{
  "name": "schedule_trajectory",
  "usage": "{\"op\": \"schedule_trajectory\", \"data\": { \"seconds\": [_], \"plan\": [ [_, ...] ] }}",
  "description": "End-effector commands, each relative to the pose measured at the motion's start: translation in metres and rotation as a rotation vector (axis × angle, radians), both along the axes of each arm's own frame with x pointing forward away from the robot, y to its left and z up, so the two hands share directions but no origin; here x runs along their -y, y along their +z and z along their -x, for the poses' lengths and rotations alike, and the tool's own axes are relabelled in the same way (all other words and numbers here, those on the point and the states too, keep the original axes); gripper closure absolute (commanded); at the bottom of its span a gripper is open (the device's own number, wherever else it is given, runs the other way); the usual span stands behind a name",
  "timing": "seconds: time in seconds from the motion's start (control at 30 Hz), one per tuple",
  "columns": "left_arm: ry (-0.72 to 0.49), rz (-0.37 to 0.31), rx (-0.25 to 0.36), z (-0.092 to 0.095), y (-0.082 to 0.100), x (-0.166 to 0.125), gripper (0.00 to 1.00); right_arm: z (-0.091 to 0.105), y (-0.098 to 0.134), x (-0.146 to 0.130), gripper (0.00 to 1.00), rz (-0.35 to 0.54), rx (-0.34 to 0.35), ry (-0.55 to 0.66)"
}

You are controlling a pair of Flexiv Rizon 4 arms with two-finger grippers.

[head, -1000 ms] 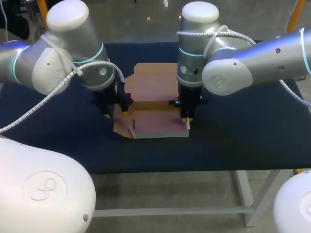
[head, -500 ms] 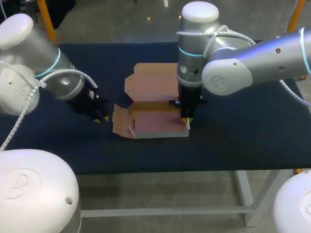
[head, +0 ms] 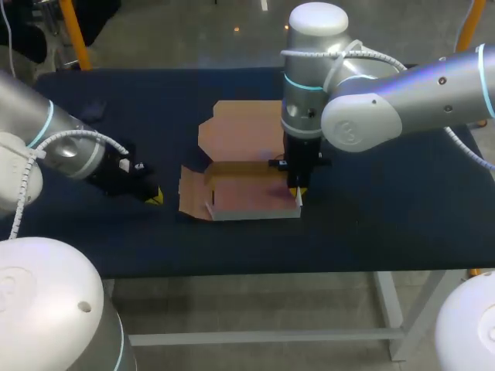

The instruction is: Assemble the packaging by folding the flat box into shape, placing the metal phone stand inside, and closing the box properly

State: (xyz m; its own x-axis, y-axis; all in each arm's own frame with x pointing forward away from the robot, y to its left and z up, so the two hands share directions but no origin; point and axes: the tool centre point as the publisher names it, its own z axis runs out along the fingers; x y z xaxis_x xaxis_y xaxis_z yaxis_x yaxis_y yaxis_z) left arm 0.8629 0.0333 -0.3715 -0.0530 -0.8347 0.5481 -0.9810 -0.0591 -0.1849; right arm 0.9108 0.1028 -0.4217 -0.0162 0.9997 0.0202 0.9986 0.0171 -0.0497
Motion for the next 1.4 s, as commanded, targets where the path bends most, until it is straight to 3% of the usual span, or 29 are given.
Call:
{"op": "schedule_trajectory", "data": {
  "seconds": [0.03, 0.43, 1.4],
  "plan": [
    [-0.025, 0.101, 0.007, -0.002, -0.01, 0.0, 1.0, -0.002, -0.002, -0.001, 1.0, 0.003, -0.007, 0.001],
    [-0.071, 0.175, 0.006, -0.009, -0.024, 0.013, 1.0, -0.002, -0.002, -0.001, 1.0, 0.003, -0.007, 0.001],
    [-0.154, 0.182, -0.005, -0.023, -0.031, 0.044, 1.0, -0.002, -0.002, -0.001, 1.0, 0.003, -0.007, 0.001]
  ]
}}
